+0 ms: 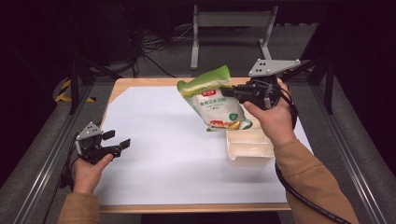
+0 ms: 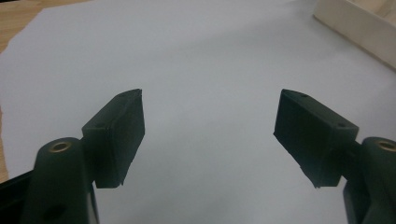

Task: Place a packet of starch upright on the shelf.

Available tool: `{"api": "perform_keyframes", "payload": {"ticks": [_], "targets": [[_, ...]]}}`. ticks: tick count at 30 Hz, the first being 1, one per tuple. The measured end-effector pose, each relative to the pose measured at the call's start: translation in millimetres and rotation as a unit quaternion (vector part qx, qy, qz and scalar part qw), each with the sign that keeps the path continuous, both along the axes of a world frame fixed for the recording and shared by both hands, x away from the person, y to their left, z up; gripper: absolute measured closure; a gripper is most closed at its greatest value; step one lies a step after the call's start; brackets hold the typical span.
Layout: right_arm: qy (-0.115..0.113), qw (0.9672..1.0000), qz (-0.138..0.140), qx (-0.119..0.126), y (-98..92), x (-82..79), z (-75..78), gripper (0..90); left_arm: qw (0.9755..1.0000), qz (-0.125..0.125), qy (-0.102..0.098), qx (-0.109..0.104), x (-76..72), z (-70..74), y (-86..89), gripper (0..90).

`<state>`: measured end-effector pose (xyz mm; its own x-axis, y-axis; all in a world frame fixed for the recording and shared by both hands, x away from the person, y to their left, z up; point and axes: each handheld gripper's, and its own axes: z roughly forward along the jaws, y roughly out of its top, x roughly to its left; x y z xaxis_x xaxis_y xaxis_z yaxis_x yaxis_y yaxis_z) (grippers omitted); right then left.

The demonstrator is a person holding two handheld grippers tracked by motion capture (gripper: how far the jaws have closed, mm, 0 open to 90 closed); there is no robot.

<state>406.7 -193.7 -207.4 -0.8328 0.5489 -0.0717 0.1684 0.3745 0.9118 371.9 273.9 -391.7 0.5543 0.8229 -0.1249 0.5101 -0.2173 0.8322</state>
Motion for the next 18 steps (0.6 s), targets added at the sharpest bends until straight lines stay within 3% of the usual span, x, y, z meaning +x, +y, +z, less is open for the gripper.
{"api": "perform_keyframes", "payload": {"ticks": [18], "targets": [[-0.033, 0.9989, -0.025, -0.022, -30.5, 28.9, -7.5, 89.0, 1.0000, 0.000, 0.003, 0.001, 0.9, -1.8, -0.6, 25.0]]}}
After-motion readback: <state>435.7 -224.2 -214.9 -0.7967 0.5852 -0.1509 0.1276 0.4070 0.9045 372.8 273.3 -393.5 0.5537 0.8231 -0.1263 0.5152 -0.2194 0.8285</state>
